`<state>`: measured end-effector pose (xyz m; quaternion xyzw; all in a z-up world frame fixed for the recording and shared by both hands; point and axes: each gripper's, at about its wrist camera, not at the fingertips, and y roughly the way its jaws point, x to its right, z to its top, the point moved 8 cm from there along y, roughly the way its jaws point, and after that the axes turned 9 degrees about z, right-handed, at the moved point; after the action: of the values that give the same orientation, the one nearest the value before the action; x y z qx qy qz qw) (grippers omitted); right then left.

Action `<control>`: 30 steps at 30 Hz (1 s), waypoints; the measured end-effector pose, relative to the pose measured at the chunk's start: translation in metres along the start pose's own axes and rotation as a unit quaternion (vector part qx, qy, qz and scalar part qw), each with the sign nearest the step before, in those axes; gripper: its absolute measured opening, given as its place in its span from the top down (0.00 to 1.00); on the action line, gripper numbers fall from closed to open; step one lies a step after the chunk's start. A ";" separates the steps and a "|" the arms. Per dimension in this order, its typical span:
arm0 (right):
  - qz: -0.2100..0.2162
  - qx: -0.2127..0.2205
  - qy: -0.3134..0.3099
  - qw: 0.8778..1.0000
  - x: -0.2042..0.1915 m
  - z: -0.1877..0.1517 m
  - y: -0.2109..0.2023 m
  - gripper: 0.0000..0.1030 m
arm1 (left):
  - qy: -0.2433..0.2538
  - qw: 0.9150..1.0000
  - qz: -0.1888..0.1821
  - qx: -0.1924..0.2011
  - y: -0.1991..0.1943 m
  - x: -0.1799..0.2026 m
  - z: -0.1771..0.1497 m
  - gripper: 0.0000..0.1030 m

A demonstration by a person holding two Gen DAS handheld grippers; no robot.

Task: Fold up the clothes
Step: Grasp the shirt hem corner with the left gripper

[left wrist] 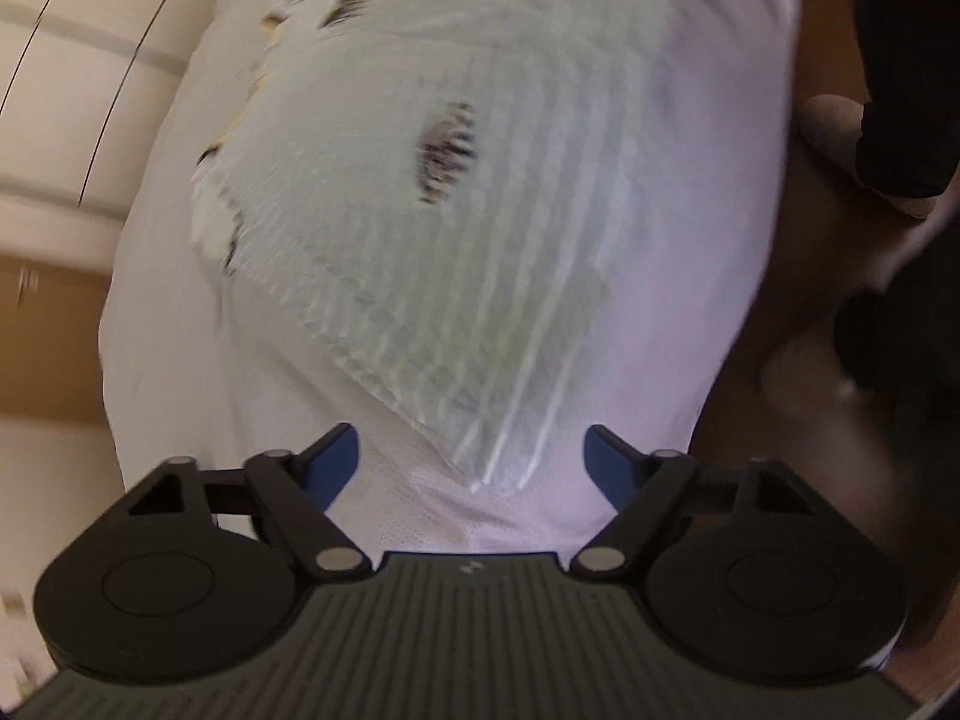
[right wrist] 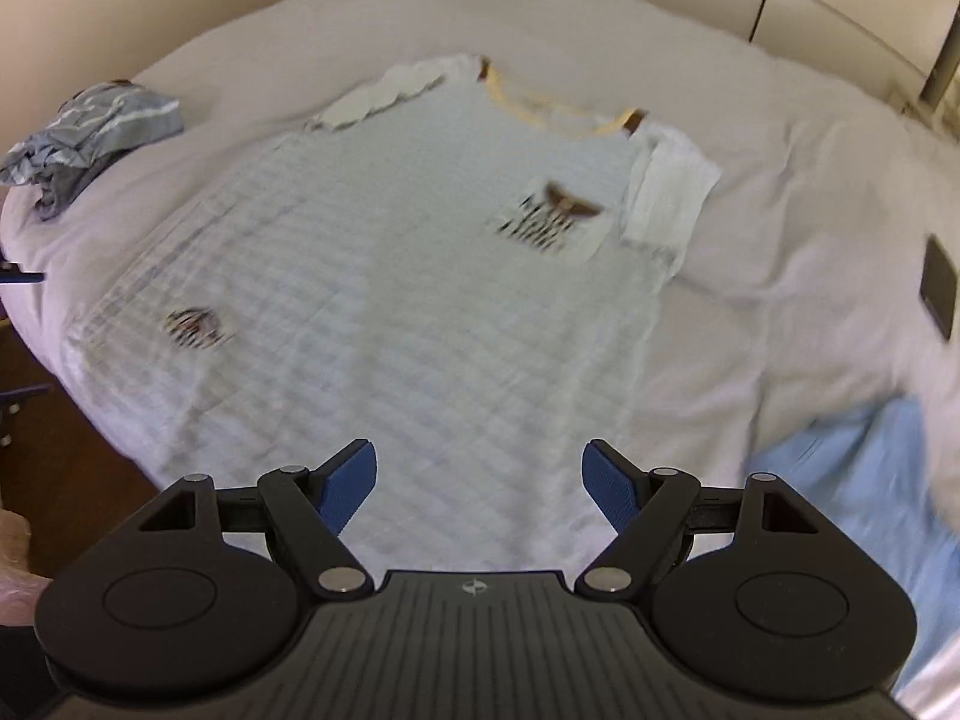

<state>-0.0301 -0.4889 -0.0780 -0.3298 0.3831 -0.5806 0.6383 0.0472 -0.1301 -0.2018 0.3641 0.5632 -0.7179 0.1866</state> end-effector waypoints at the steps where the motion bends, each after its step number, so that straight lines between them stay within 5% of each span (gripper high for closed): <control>1: -0.001 -0.003 -0.002 1.000 -0.009 -0.003 0.000 0.24 | 0.014 1.000 0.001 0.009 0.003 0.006 -0.002 0.30; 6: -0.004 -0.018 -0.009 1.000 -0.029 -0.020 -0.001 0.24 | 0.049 0.998 0.018 0.033 0.027 0.021 0.004 0.33; 12: -0.017 -0.028 0.008 0.999 -0.021 -0.050 -0.004 0.23 | 0.005 1.000 -0.025 0.008 0.037 0.005 0.015 0.73; 14: -0.020 -0.025 0.014 0.999 -0.016 -0.061 -0.007 0.23 | -0.006 1.000 -0.022 0.014 0.029 -0.005 0.019 0.97; 26: 0.045 0.015 -0.077 0.996 -0.074 -0.093 0.036 0.22 | -0.122 0.989 -0.086 0.004 0.010 -0.063 0.039 0.97; 30: 0.060 0.045 -0.154 0.985 -0.121 -0.097 0.064 0.22 | -0.179 0.976 -0.122 0.004 0.007 -0.077 0.042 0.97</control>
<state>-0.0871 -0.3593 -0.1684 -0.3630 0.2727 -0.5000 0.7375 0.0897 -0.1824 -0.1456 0.1591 0.5582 -0.7910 0.1935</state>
